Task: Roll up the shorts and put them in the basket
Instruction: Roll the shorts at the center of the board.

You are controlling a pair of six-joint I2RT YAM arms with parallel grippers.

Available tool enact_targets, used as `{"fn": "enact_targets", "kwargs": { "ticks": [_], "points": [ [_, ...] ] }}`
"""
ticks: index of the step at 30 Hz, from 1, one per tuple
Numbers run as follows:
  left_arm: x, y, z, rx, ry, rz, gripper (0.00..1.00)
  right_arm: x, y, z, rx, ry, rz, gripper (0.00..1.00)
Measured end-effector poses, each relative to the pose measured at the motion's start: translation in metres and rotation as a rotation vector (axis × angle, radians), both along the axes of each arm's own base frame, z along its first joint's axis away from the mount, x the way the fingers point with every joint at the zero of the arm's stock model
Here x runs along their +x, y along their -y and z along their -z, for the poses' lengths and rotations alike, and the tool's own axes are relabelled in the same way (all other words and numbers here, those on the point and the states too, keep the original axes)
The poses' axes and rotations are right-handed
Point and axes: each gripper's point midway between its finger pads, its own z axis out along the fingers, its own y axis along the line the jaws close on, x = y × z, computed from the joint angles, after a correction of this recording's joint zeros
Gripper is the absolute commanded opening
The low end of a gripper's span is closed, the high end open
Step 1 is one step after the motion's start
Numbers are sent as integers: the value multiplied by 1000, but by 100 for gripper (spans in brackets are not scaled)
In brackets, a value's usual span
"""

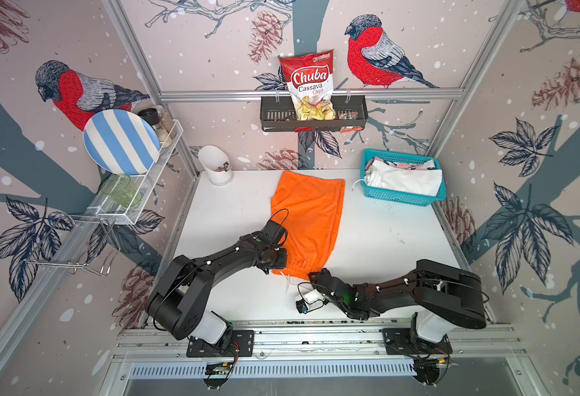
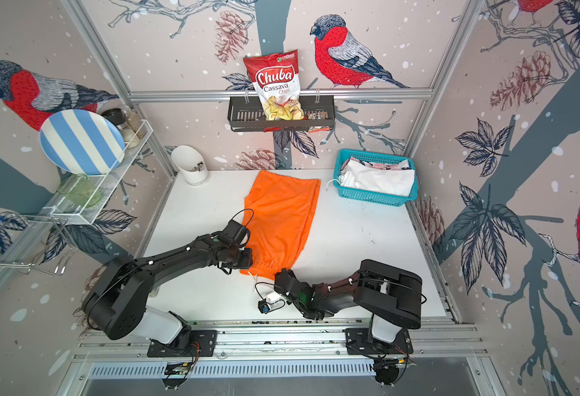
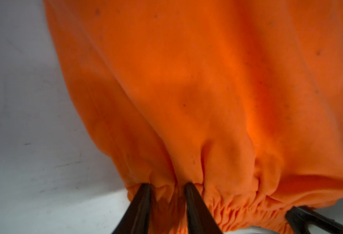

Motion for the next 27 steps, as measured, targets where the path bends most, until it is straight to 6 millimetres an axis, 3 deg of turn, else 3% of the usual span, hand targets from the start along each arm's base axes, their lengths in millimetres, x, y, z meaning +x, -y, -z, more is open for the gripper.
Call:
{"fn": "enact_targets", "kwargs": {
  "ticks": [5,10,13,22,27],
  "points": [
    [4,0,-13,-20,37,-10,37,0,-3,-4,42,-90,41,0],
    [11,-3,-36,-57,104,-51,40,25,-30,-39,213,-284,193,0],
    [15,-3,-52,-81,143,-62,43,38,-31,-50,313,-449,291,0],
    [22,-23,-95,-130,261,-175,56,51,-4,-47,644,-998,588,1],
    [13,-19,-85,-184,213,-194,58,79,11,-44,854,-1318,795,0]
  ]
}}
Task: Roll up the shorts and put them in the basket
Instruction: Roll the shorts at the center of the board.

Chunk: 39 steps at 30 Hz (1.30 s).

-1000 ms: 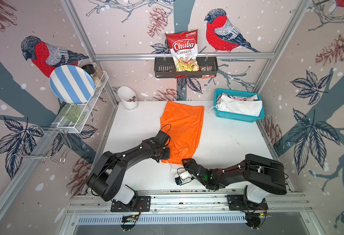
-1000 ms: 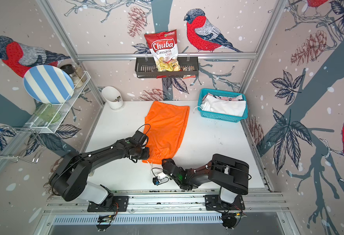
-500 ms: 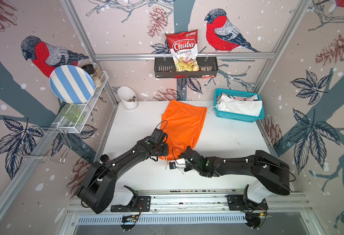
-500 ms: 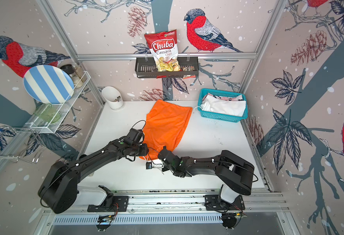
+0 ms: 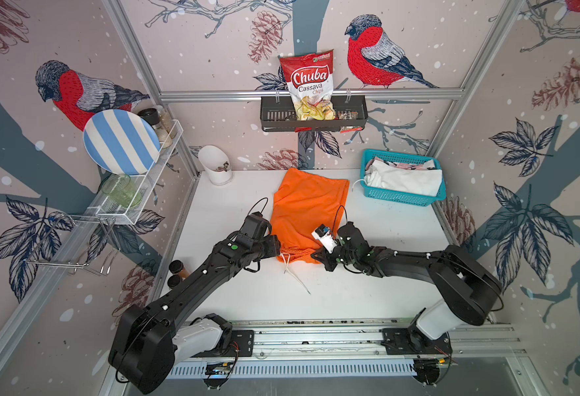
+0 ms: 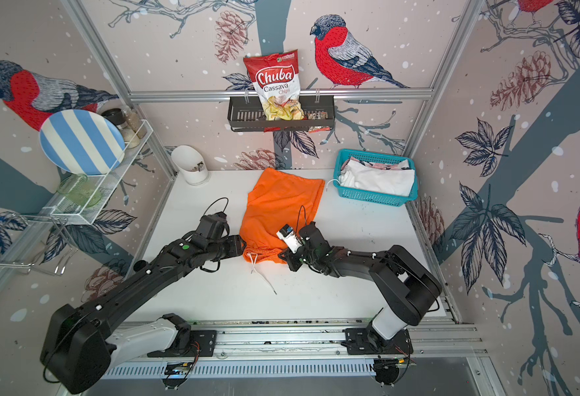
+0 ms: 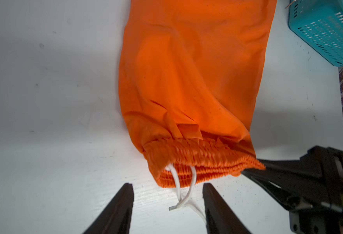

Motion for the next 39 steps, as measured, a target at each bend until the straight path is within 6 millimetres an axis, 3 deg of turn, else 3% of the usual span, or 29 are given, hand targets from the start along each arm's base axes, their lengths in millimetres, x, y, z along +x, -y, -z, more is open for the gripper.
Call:
{"fn": "enact_targets", "kwargs": {
  "ticks": [6,12,20,27,33,36,39],
  "points": [
    [-23,15,39,-93,-135,37,60,17,1,17,133,-330,133,0],
    [-17,30,36,-183,-130,39,60,14,-2,24,175,-471,156,0],
    [14,47,42,-190,-152,23,35,8,-4,26,165,-512,146,19],
    [49,59,47,-147,-143,36,24,13,-15,-6,22,-264,169,56],
    [58,60,53,-120,-152,52,23,15,-17,-30,-175,68,157,76],
    [59,58,57,-113,-161,49,23,25,-17,-38,-230,167,134,90],
    [62,57,60,-113,-169,44,23,29,-26,-36,-258,222,73,94]
  ]
}}
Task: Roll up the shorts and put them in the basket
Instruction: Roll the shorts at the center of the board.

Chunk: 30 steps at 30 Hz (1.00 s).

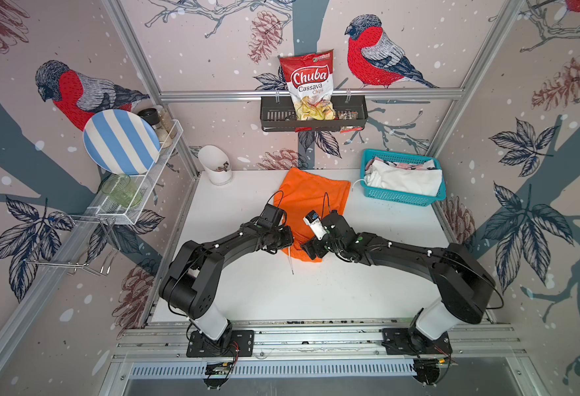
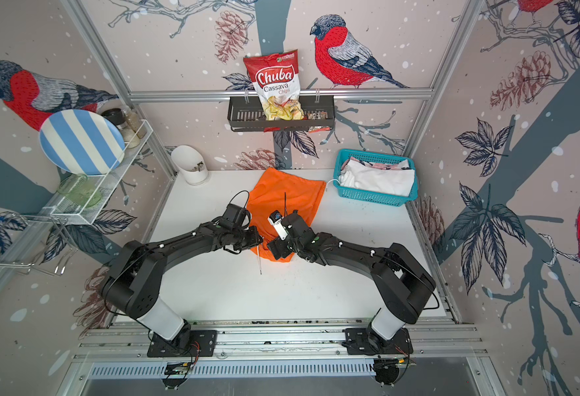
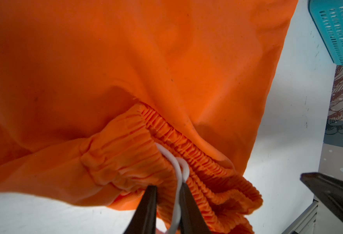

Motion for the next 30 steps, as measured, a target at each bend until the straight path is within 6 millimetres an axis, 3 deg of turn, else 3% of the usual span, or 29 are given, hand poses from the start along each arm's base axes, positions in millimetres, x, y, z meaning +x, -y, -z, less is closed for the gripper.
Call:
{"fn": "enact_targets", "kwargs": {
  "ticks": [14,19,25,30],
  "points": [
    [9,1,6,-26,-30,-3,25,-4,-27,43,-79,-58,-178,89],
    [10,-2,3,-24,-26,-9,28,1,-26,50,-92,-57,-158,44],
    [8,-8,-27,-37,59,-18,39,9,-22,44,17,-173,-109,2],
    [-1,-22,-49,-17,119,-47,40,-9,-27,45,184,-381,-122,0]
  ]
}}
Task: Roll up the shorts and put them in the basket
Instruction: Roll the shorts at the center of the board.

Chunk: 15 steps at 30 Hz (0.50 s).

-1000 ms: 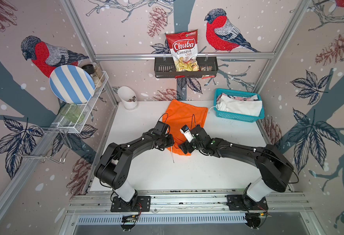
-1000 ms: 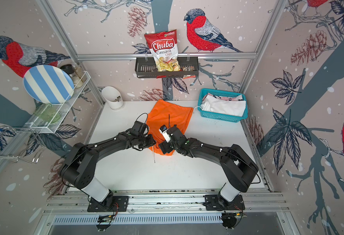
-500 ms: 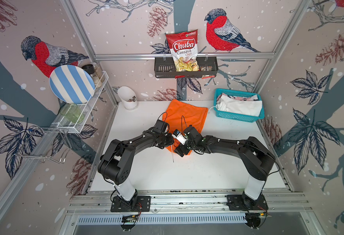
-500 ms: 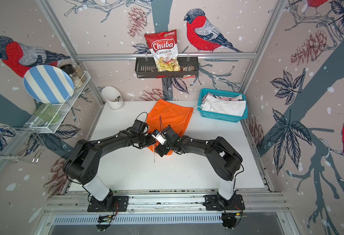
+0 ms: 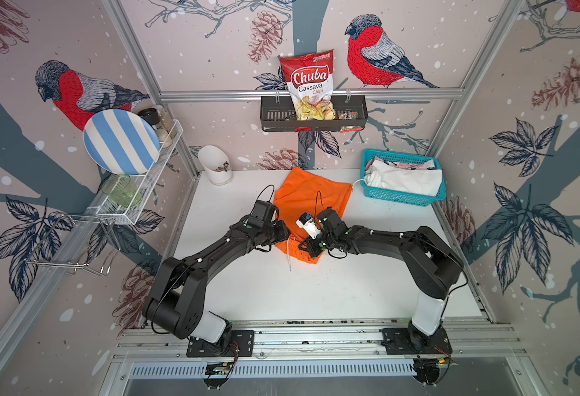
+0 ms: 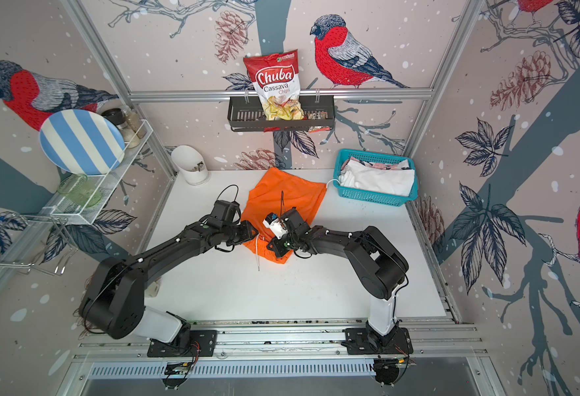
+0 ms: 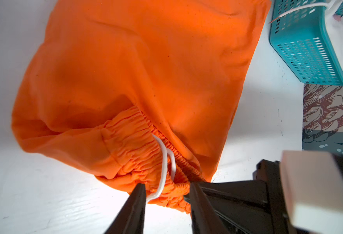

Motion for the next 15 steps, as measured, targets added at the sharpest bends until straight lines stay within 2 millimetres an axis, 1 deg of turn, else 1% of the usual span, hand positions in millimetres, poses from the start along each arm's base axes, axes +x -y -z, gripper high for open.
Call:
{"fn": "enact_targets", "kwargs": {
  "ticks": [2,4,6,9,10,13,15],
  "points": [
    [-10,-6,0,9,-6,-6,40,-10,-4,4,61,-112,-7,0],
    [-22,-15,5,26,-16,-19,42,-23,-11,9,121,-221,-23,0],
    [-34,-25,13,47,-34,-46,47,-32,-14,15,161,-321,-19,0],
    [-52,-38,28,69,-70,-76,58,-30,-8,33,207,-475,50,0],
    [-57,-40,34,74,-81,-78,61,-29,-6,38,220,-516,68,0],
    [-68,-45,49,80,-126,-93,65,-26,-8,40,255,-564,86,0],
    [-69,-43,57,75,-143,-91,69,-25,-10,39,268,-579,95,0]
  ]
}}
